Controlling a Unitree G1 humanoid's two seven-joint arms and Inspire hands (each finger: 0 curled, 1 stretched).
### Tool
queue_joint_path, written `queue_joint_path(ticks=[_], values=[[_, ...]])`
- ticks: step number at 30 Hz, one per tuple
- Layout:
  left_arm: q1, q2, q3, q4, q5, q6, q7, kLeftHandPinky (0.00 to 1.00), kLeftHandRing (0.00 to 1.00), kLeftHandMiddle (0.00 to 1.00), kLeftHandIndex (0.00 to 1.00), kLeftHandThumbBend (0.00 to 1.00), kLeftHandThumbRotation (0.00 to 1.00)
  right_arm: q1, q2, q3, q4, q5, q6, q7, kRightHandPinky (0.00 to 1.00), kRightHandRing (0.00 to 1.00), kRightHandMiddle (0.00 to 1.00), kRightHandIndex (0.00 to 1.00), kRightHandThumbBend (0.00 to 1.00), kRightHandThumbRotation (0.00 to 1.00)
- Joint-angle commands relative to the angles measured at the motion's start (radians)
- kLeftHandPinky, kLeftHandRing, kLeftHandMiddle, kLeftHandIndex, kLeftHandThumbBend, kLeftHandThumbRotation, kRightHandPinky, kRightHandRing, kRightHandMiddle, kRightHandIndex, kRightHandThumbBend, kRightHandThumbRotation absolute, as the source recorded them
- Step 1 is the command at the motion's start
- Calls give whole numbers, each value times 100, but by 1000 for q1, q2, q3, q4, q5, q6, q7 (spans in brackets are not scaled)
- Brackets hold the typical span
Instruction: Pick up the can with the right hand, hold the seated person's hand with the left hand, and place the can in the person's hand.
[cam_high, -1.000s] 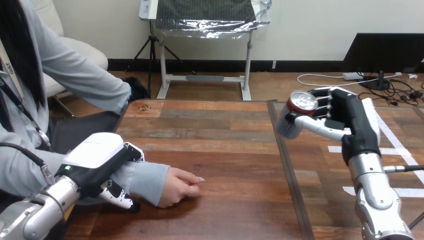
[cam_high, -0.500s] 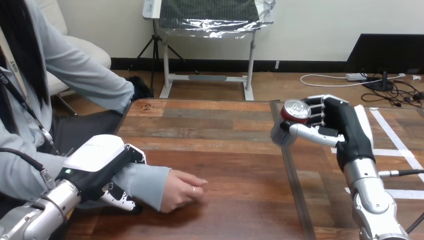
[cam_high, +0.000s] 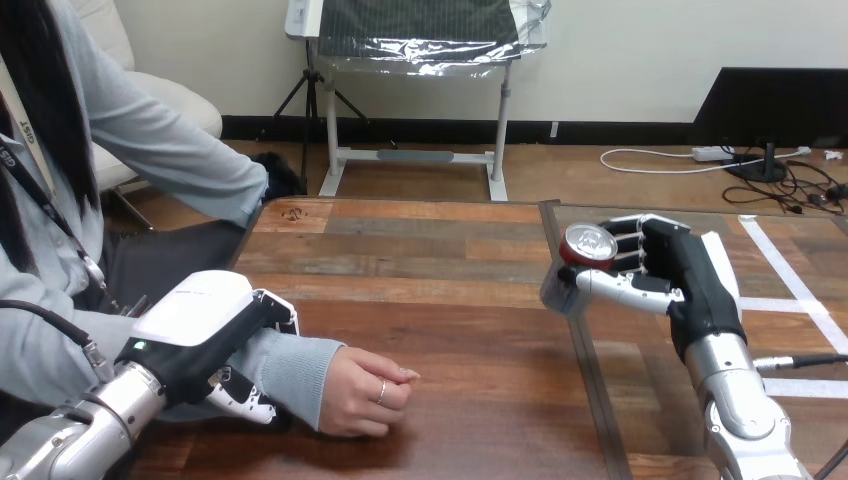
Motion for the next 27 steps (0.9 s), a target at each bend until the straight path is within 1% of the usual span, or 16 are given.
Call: queue_joint_path(ticks=[1, 11, 17, 23, 27], values=[[-60, -39, 56, -94, -55, -45, 55, 26, 28, 35, 40, 96, 10, -116, 1, 4, -8, 2, -36, 2, 44, 49, 53, 54, 77, 0], [-64, -48, 57, -110, -56, -42, 57, 25, 28, 35, 40, 95, 14, -108, 13, 16, -6, 0, -55, 13, 44, 49, 53, 54, 77, 0], [-62, -54, 64, -126, -67, -35, 36, 25, 28, 34, 40, 95, 16, -102, 14, 32, -3, -10, -66, 16, 45, 49, 53, 54, 78, 0], [-66, -63, 67, -127, -54, -41, 59, 24, 27, 34, 40, 96, 18, -90, 26, 39, -11, -9, -72, 20, 47, 50, 53, 53, 79, 0], [-68, -68, 71, -133, -53, -42, 61, 24, 27, 34, 39, 96, 19, -78, 38, 38, -24, 3, -73, 40, 47, 51, 54, 53, 79, 0]])
